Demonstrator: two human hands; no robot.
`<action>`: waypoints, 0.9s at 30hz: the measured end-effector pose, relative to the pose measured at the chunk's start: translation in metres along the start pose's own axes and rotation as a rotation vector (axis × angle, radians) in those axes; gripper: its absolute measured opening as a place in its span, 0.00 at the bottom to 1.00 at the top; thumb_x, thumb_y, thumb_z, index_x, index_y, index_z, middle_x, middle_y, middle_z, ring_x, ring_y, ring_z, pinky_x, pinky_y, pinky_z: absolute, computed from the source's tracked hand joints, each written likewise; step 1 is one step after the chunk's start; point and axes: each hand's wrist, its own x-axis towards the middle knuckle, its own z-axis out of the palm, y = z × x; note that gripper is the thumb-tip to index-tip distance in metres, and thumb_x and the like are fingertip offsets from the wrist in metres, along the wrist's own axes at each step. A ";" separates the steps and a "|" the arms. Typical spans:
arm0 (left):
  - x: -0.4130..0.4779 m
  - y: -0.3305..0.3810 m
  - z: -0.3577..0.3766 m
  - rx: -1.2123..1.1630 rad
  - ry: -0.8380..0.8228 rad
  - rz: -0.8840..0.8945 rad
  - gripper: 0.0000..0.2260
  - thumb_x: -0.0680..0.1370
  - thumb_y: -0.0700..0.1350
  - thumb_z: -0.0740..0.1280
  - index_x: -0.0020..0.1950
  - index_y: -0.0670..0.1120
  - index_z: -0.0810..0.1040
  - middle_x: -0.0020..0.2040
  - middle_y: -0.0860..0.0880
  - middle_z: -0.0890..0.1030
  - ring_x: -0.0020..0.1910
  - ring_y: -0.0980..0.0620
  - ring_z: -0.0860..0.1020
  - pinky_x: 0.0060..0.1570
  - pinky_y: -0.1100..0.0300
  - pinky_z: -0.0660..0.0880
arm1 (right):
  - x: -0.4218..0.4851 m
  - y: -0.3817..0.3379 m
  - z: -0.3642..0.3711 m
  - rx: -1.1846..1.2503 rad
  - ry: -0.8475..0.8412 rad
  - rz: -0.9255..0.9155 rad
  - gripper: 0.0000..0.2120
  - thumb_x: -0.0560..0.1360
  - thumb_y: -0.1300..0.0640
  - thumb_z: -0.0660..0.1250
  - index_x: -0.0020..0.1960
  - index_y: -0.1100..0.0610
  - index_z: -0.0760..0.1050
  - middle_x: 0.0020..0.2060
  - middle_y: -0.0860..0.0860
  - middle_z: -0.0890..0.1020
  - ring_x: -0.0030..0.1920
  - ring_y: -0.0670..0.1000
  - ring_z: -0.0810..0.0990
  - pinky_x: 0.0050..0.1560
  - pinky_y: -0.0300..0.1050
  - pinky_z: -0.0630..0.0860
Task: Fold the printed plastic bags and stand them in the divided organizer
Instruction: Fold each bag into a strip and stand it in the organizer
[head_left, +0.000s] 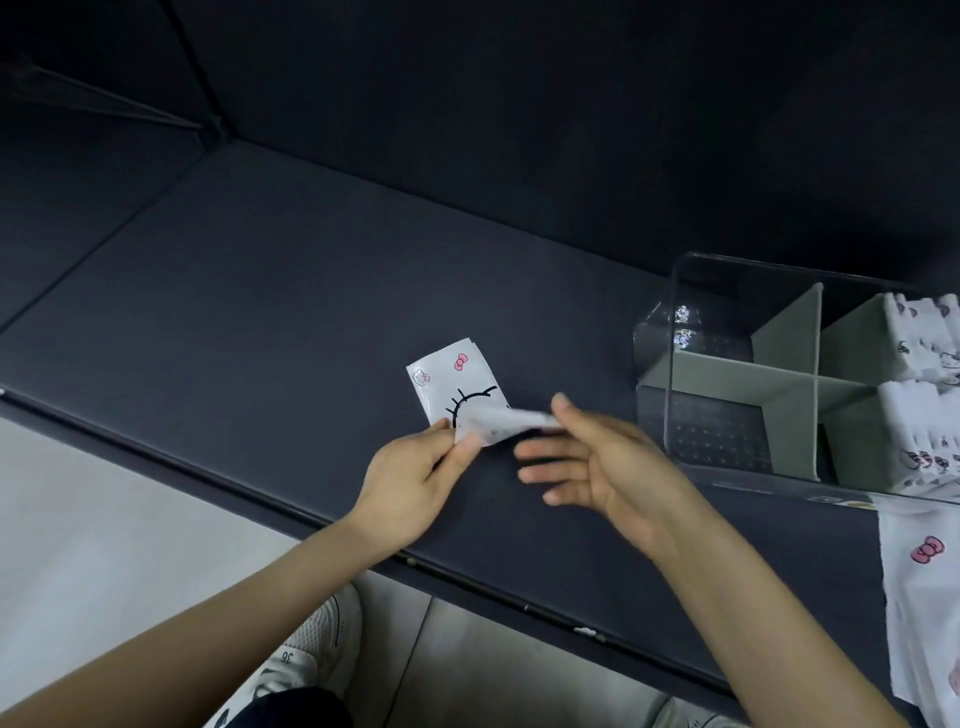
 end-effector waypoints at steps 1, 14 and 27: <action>0.003 -0.001 -0.001 -0.043 -0.005 -0.102 0.29 0.72 0.71 0.50 0.36 0.45 0.72 0.34 0.61 0.73 0.35 0.62 0.71 0.41 0.59 0.71 | 0.002 0.002 -0.002 -0.139 0.056 -0.124 0.14 0.75 0.46 0.65 0.53 0.55 0.78 0.46 0.51 0.84 0.43 0.48 0.83 0.37 0.39 0.78; 0.010 0.014 -0.009 -0.249 0.146 -0.251 0.08 0.81 0.46 0.62 0.59 0.51 0.74 0.34 0.58 0.82 0.36 0.59 0.77 0.39 0.72 0.69 | 0.044 0.018 0.022 -0.881 0.300 -0.341 0.13 0.77 0.45 0.65 0.40 0.52 0.80 0.36 0.43 0.82 0.40 0.46 0.79 0.40 0.43 0.72; 0.007 -0.007 -0.008 0.299 0.298 0.079 0.18 0.73 0.54 0.61 0.59 0.48 0.78 0.31 0.60 0.63 0.31 0.56 0.70 0.50 0.59 0.65 | 0.040 0.037 0.031 -0.803 0.377 -0.450 0.15 0.73 0.59 0.64 0.28 0.59 0.69 0.24 0.50 0.71 0.36 0.52 0.70 0.39 0.45 0.65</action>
